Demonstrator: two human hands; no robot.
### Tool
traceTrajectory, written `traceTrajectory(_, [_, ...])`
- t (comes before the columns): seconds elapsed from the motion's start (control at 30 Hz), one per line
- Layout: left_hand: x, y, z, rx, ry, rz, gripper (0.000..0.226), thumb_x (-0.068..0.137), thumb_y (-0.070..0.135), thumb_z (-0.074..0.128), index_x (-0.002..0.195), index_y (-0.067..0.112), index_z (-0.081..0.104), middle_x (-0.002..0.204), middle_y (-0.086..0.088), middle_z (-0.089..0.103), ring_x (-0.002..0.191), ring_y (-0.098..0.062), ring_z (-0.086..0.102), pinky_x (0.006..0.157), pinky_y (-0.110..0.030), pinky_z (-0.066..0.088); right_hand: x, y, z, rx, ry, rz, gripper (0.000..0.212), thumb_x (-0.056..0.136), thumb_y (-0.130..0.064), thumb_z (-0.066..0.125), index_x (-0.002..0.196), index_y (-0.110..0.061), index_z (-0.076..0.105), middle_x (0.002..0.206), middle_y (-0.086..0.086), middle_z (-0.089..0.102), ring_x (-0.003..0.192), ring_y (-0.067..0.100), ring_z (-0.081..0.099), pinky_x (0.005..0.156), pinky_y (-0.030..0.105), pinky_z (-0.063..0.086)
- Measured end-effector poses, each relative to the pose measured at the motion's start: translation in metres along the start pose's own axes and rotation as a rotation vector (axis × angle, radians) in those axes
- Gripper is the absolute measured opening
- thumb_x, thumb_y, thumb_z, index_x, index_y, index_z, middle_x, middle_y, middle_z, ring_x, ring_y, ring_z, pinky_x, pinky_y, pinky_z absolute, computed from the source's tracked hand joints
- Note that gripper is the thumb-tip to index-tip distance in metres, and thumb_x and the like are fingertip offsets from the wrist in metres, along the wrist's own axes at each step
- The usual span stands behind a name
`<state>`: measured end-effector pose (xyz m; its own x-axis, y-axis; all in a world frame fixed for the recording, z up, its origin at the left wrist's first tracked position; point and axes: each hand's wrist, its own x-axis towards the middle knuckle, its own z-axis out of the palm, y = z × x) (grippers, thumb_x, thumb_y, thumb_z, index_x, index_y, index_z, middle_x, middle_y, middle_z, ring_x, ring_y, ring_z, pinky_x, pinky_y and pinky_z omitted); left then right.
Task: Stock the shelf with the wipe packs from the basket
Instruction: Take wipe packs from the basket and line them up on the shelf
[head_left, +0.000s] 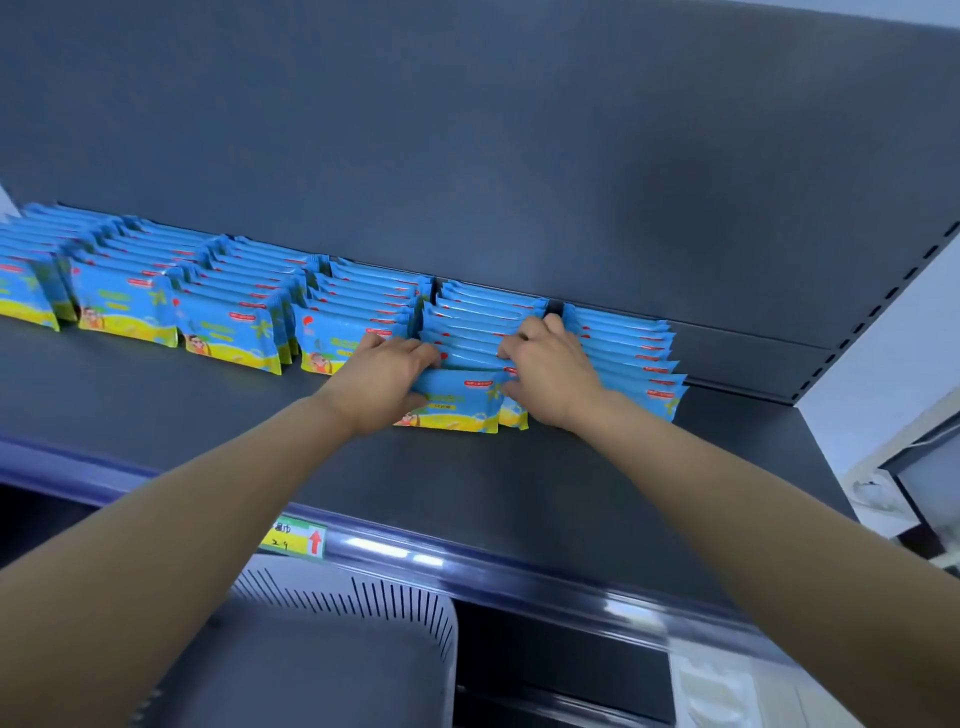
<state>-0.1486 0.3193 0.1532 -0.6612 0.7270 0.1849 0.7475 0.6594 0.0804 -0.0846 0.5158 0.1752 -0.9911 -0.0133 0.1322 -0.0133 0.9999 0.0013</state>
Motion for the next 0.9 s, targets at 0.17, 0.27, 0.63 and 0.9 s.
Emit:
traceTrajectory(0.17, [-0.020,-0.020,0.003,-0.006,0.001,-0.036,0.025,0.085,0.029,0.061,0.107,0.019,0.055,0.101,0.002,0.057,0.095,-0.019,0.053,0.088,-0.027,0.021,-0.006,-0.019,0.007,-0.112,0.053,0.036,0.026,0.083,-0.004,0.057,0.108,-0.008,0.049,0.112,0.009,0.051,0.106,0.027,0.039,0.081,0.033,0.033])
traceTrajectory(0.27, [-0.036,-0.037,-0.001,0.013,-0.008,-0.018,0.025,0.085,0.031,0.061,0.107,0.020,0.056,0.101,0.002,0.058,0.097,-0.020,0.054,0.089,-0.028,0.020,-0.013,-0.033,0.005,-0.103,0.047,0.092,0.025,0.079,0.001,0.056,0.091,-0.015,0.042,0.104,0.009,0.058,0.104,0.027,0.041,0.076,0.031,0.026])
traceTrajectory(0.63, [-0.117,-0.123,-0.024,0.050,0.034,0.068,0.024,0.085,0.026,0.061,0.108,0.021,0.058,0.104,0.004,0.058,0.101,-0.018,0.053,0.091,-0.031,0.021,-0.029,-0.142,-0.008,0.050,0.153,0.339,0.037,0.084,0.004,0.051,0.115,-0.016,0.058,0.111,0.008,0.053,0.111,0.029,0.044,0.085,0.038,0.031])
traceTrajectory(0.9, [-0.154,-0.178,-0.058,0.134,0.079,-0.011,0.021,0.086,0.024,0.059,0.106,0.022,0.057,0.101,0.003,0.059,0.098,-0.019,0.055,0.092,-0.031,0.023,-0.006,-0.206,-0.032,0.194,0.170,0.290,0.041,0.087,0.007,0.046,0.123,-0.011,0.054,0.117,0.013,0.048,0.114,0.032,0.039,0.090,0.044,0.042])
